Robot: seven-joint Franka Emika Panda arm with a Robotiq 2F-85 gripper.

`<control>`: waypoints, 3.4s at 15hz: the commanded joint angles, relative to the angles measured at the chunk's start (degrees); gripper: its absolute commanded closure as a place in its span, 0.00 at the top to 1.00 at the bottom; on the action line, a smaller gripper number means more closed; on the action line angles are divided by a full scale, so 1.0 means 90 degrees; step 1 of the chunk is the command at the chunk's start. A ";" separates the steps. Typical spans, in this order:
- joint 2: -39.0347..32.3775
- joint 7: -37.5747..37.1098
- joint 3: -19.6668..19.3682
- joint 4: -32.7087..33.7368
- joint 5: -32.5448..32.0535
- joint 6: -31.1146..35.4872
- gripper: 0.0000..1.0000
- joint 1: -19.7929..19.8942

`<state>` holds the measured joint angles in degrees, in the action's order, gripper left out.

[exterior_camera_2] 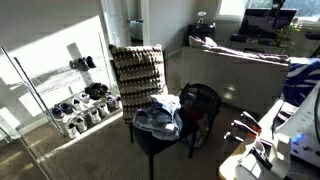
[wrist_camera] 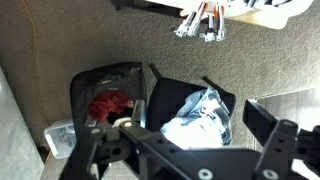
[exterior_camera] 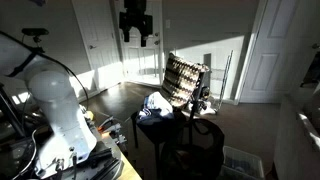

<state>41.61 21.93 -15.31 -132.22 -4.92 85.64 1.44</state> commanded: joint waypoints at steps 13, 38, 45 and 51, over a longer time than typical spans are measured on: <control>0.0021 0.0326 0.0129 -0.0062 -0.0228 0.0361 1.00 -0.0049; -0.2063 -0.3405 0.5111 -0.0671 0.1226 0.3046 1.00 -0.2198; -0.2347 -0.3449 0.5076 -0.0479 0.1243 0.3044 1.00 -0.2219; -0.2182 -0.3519 0.5042 -0.0605 0.1234 0.2764 1.00 -0.2470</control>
<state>20.95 -8.21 31.34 -136.71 7.34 112.42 -17.94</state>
